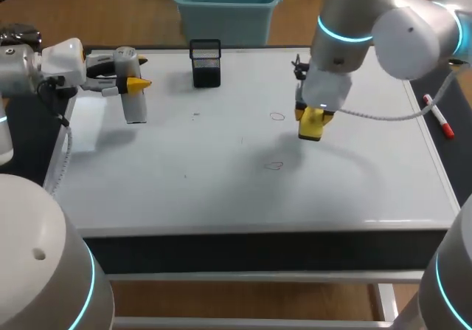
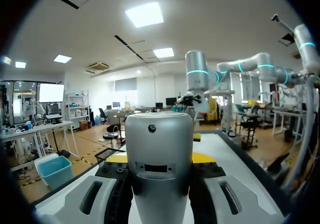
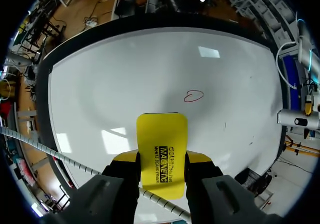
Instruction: Pick up the inspection probe, press it on each red-marked spot on the whiteboard one by one, put down the probe, pick up the eraser, and wipe off all the red marks.
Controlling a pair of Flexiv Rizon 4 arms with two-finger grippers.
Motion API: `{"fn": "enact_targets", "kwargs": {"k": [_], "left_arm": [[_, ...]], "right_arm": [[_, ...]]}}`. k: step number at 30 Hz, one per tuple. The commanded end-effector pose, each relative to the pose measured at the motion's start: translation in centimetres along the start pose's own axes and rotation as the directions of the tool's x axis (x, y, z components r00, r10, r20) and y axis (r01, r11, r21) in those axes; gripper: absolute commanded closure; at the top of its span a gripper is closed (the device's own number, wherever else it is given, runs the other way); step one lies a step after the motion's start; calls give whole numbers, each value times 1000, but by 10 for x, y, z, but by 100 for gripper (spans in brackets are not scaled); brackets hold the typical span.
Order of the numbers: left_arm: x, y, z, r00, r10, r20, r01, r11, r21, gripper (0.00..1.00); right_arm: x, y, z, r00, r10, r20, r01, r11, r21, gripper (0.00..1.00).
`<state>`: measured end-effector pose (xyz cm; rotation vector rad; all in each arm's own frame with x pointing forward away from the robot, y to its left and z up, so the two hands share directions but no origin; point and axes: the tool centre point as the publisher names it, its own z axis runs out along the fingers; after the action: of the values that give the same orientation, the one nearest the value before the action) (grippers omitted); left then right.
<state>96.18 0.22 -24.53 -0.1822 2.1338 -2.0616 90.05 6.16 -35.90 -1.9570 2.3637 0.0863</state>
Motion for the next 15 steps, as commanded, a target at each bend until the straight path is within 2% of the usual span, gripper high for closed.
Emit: {"fn": "enact_targets", "kwargs": {"k": [1,10,15], "left_arm": [[0,-1,0,1000,1,1,-1,1000,0,100],[0,-1,0,1000,1,1,-1,1000,0,100],[0,-1,0,1000,1,1,-1,1000,0,100]], "right_arm": [[-16,-1,11,1000,-1,-18,1,1000,-4,100],[-37,4,25,1000,-15,0,15,999,-30,100],[-48,4,31,998,-60,11,60,997,-38,100]]}}
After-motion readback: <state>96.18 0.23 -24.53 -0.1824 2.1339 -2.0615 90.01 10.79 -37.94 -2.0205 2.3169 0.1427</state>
